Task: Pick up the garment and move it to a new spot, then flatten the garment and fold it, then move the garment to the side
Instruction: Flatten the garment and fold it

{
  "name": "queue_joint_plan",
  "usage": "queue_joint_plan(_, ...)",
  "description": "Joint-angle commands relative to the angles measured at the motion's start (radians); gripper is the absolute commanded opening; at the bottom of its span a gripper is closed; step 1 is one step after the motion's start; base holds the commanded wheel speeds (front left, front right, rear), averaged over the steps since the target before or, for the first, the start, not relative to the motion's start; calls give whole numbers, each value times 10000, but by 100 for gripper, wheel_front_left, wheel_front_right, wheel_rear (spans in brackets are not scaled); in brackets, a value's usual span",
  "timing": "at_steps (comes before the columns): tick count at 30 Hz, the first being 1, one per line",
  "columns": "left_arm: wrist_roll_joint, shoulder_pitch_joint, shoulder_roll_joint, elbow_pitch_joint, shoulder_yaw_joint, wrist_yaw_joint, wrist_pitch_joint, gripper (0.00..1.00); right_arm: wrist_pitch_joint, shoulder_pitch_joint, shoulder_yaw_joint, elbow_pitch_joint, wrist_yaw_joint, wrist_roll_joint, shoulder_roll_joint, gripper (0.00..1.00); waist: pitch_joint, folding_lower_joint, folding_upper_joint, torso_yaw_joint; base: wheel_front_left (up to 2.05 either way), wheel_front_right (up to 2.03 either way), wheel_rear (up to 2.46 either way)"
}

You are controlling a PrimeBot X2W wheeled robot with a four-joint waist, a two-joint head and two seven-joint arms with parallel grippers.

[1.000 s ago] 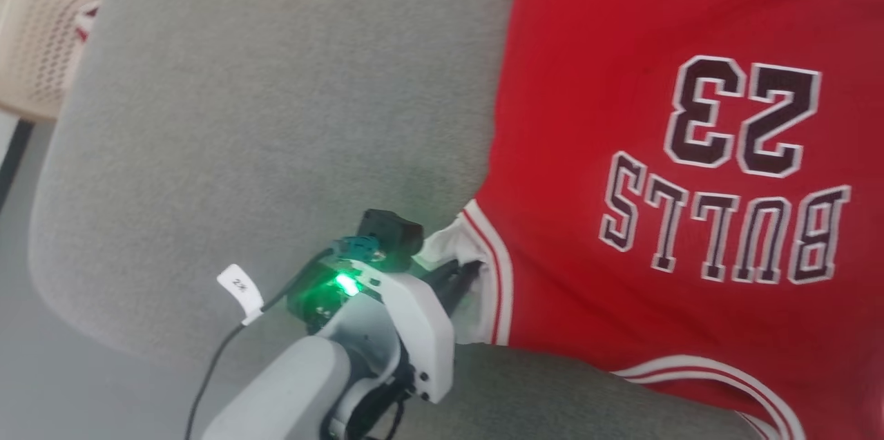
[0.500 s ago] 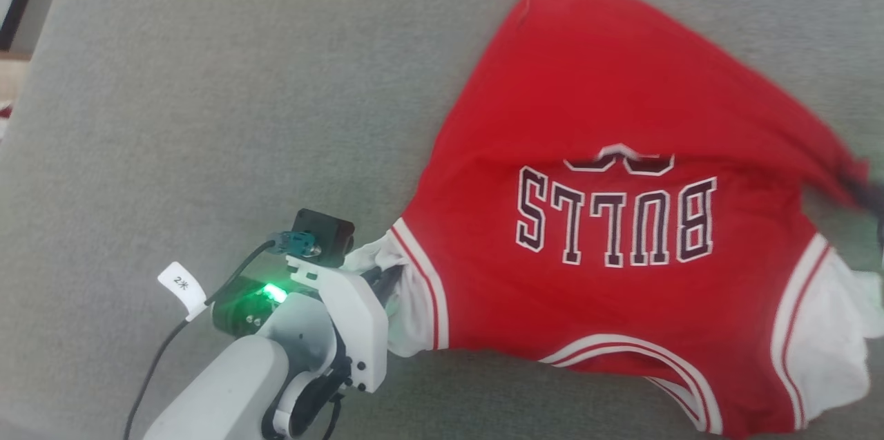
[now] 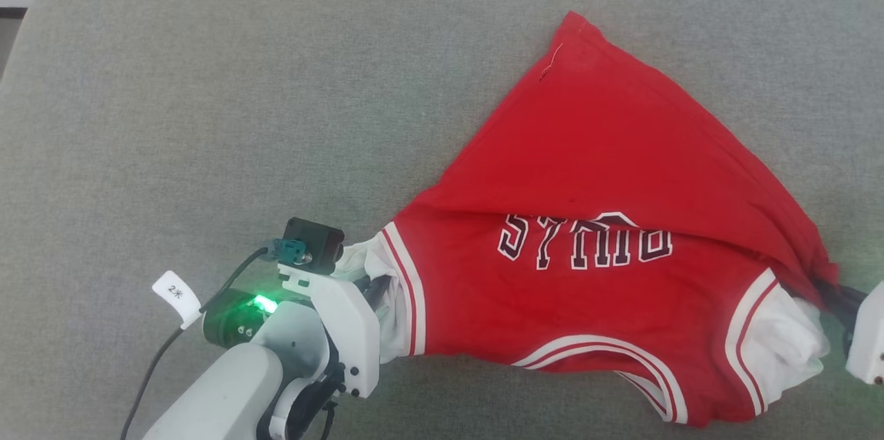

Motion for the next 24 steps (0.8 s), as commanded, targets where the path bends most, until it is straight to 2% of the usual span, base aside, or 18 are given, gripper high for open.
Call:
queue_joint_plan(1, -126, 61, -27, 34, 6, 47, -49, 0, 555, 1206, 540, 746, -38, -194, 545, 100, -18, 0, -1, -20, 0, 0, 0)
queue_joint_plan(5, -127, 101, 6, 100, 16, 26, -66, 0, 731, 1222, -37, 119, -66, -589, 754, 100, -106, 0, -1, -103, 0, 0, 0)
queue_joint_plan(11, -168, 156, 8, 37, -36, -14, -62, 0, 1026, 1170, -1268, -2244, -32, -781, 383, 100, -206, 0, -1, -93, 0, 0, 0)
queue_joint_plan(16, -112, -29, -114, -13, -203, -91, -5, 0, 1207, 605, -2026, -3879, -23, -1152, 595, 100, -180, 0, -1, 189, 0, 0, 0)
queue_joint_plan(20, -10, -236, -314, -6, -394, -190, 18, 0, 1070, -534, -1938, -4249, -23, -1728, 816, 100, -71, 0, -1, 576, 0, 0, 0)
queue_joint_plan(24, 44, -475, -570, 47, -594, -309, -38, 0, 664, -2199, -1252, -3419, -24, -2009, 1039, 100, 125, 0, -1, 995, 0, 0, 0)
